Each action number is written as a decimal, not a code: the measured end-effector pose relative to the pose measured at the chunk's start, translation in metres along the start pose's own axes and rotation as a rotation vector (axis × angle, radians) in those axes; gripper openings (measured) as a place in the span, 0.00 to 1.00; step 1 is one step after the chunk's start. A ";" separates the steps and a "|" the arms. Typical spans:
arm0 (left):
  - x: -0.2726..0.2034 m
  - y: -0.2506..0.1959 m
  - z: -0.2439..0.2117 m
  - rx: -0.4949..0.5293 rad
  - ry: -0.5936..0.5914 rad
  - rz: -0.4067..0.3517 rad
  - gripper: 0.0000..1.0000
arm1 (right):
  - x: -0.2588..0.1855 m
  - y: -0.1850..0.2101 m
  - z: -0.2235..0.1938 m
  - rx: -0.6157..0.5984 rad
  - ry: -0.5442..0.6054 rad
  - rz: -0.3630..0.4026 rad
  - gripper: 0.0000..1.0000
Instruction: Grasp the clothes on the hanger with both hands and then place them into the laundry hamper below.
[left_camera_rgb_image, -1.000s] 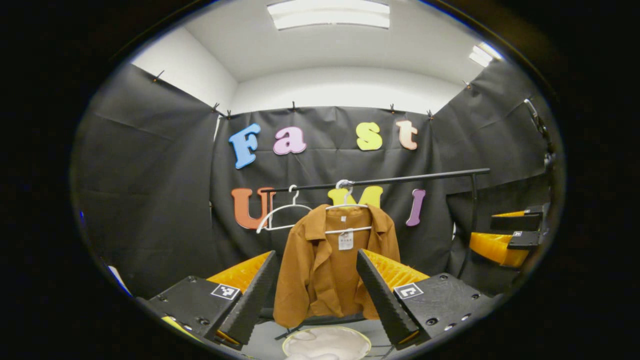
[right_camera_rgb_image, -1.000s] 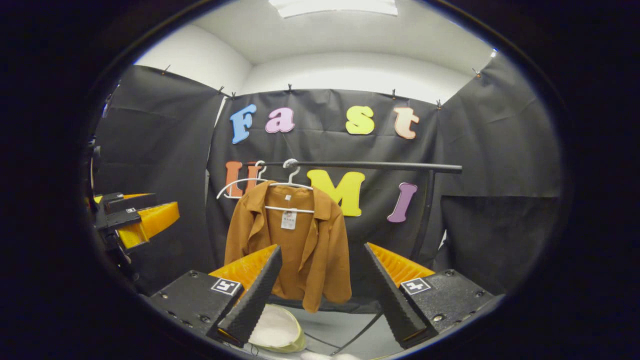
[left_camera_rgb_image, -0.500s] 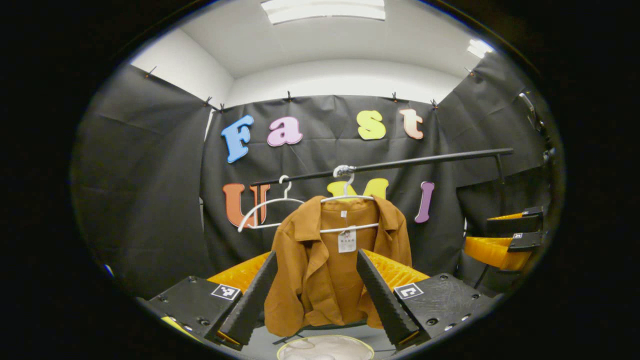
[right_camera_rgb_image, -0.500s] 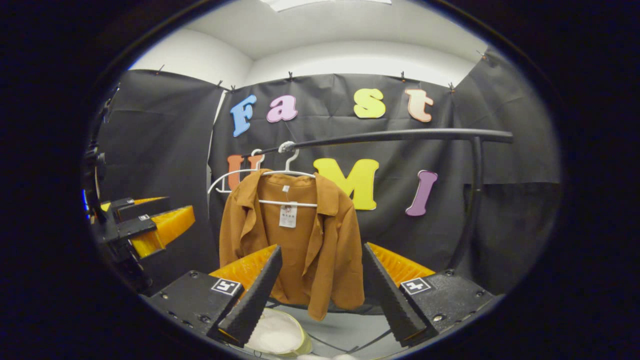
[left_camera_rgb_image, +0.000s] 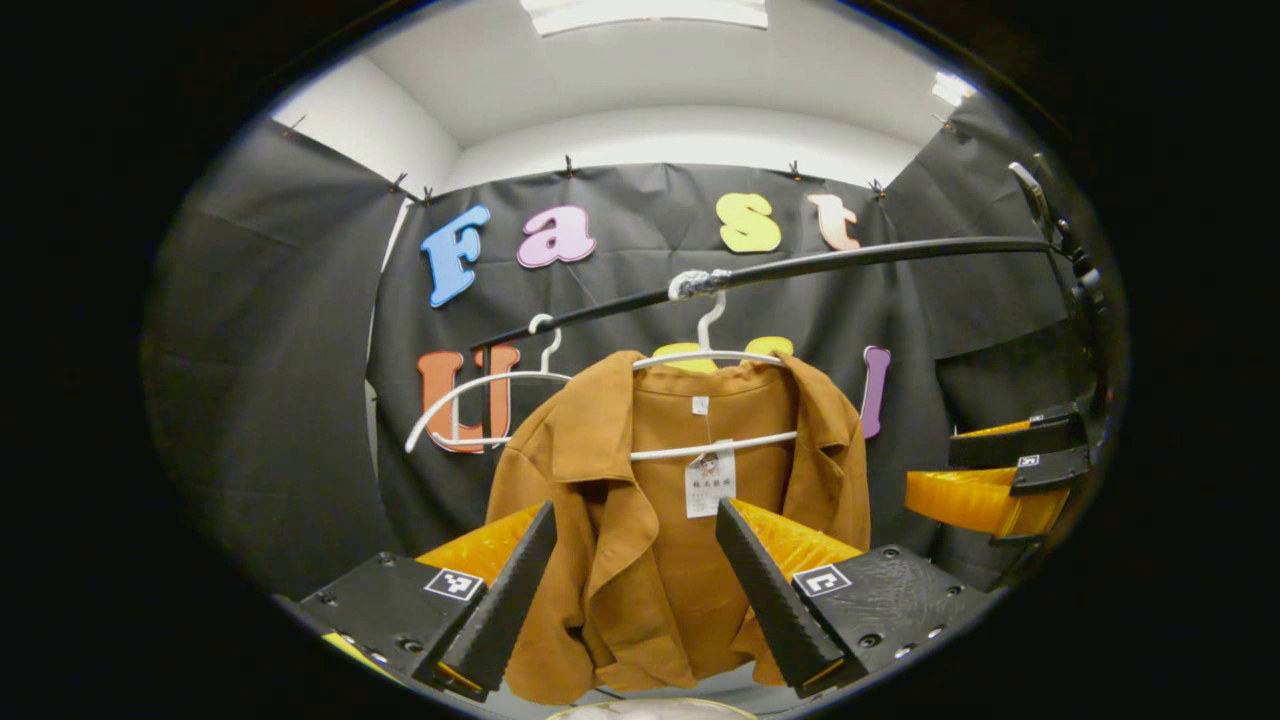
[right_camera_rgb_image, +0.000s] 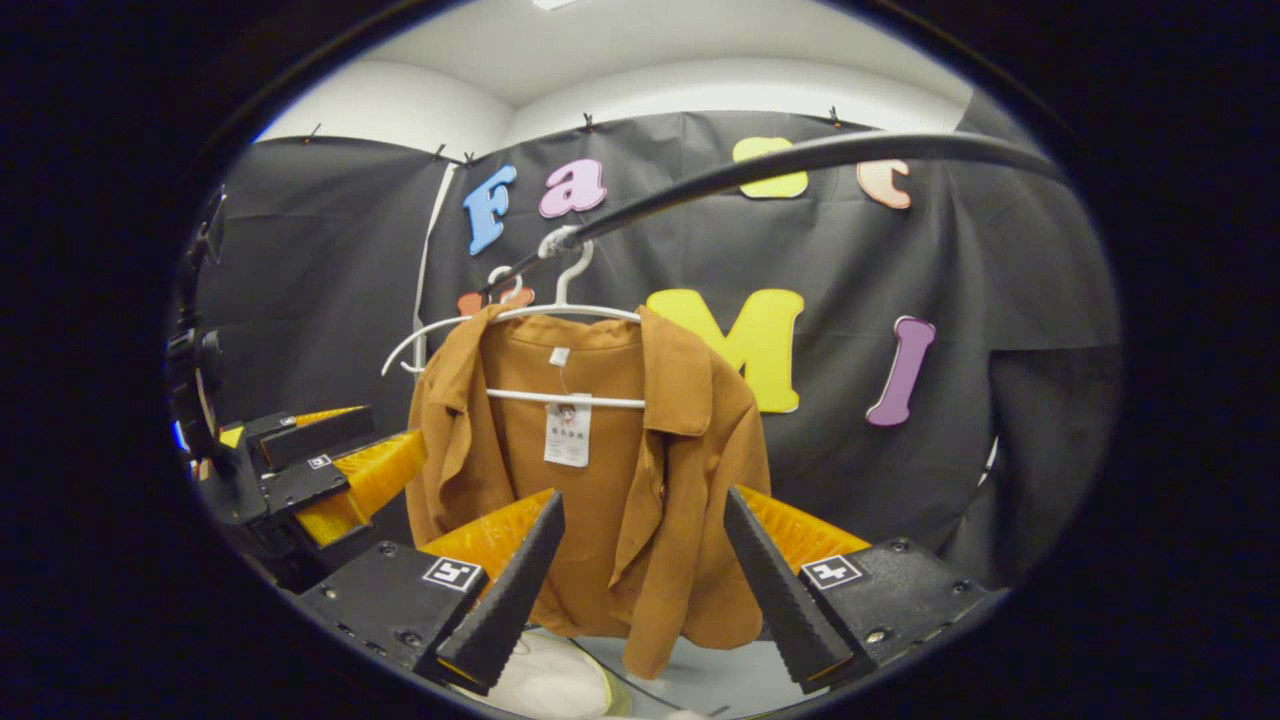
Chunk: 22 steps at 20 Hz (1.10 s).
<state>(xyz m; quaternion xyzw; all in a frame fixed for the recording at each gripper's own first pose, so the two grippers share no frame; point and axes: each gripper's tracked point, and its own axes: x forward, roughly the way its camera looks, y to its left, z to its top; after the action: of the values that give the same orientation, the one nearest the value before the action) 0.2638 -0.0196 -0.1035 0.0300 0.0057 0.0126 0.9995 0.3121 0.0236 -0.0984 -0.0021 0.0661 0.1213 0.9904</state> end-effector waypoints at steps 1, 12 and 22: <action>0.011 0.006 -0.009 0.010 0.022 0.018 0.98 | 0.010 -0.001 -0.001 0.002 0.006 0.003 1.00; 0.089 0.000 -0.049 0.004 0.086 0.042 0.97 | 0.115 0.010 -0.013 0.058 0.057 0.059 0.94; 0.112 0.007 -0.076 -0.083 0.209 0.036 0.20 | 0.154 0.001 -0.031 0.193 0.119 0.122 0.29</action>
<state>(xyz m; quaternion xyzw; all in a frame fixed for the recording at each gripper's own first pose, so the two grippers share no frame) 0.3746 -0.0055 -0.1803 -0.0128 0.1088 0.0338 0.9934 0.4558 0.0605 -0.1493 0.0903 0.1360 0.1740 0.9711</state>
